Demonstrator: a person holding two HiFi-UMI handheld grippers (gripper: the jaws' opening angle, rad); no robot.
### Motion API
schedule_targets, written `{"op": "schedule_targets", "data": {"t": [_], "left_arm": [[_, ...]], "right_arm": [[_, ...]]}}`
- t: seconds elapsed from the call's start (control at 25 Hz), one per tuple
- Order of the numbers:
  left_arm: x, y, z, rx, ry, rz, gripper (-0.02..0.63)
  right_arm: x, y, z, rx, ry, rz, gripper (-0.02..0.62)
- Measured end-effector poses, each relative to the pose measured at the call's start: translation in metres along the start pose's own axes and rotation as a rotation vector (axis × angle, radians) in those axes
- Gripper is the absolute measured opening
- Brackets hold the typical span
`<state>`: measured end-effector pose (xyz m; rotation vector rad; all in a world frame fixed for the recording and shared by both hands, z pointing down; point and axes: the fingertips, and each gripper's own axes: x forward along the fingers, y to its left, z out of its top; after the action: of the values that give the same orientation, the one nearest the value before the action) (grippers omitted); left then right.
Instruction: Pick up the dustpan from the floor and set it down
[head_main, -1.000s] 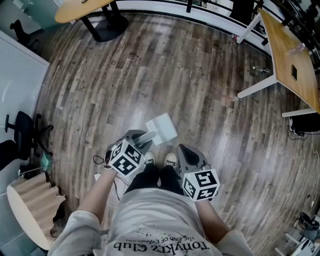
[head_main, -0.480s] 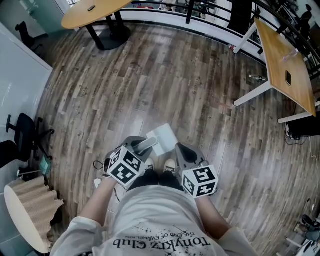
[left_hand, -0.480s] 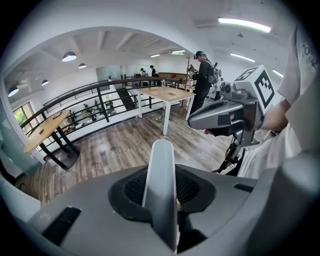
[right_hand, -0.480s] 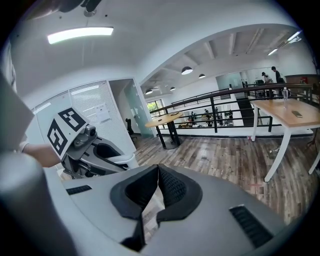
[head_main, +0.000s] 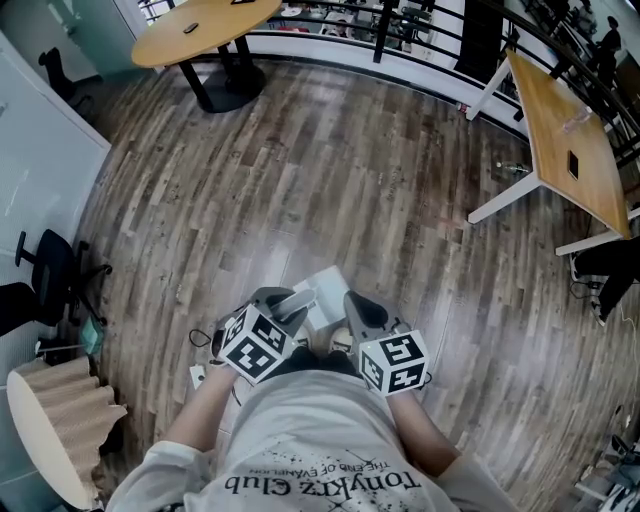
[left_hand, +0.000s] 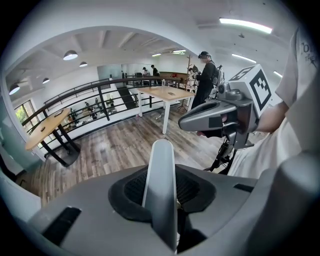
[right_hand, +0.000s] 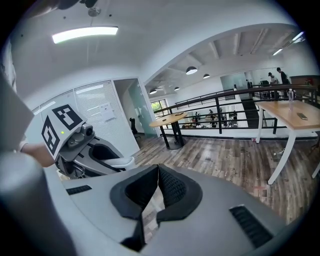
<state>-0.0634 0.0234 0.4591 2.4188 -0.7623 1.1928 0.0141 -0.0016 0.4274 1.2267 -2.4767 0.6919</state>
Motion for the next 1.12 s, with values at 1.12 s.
{"op": "schedule_targets", "data": {"t": [1.12], "left_arm": [[-0.006, 0.015, 0.003, -0.006, -0.01, 0.014, 0.123]], "right_arm": [[0.003, 0.008, 0.008, 0.005, -0.01, 0.0, 0.025]]}}
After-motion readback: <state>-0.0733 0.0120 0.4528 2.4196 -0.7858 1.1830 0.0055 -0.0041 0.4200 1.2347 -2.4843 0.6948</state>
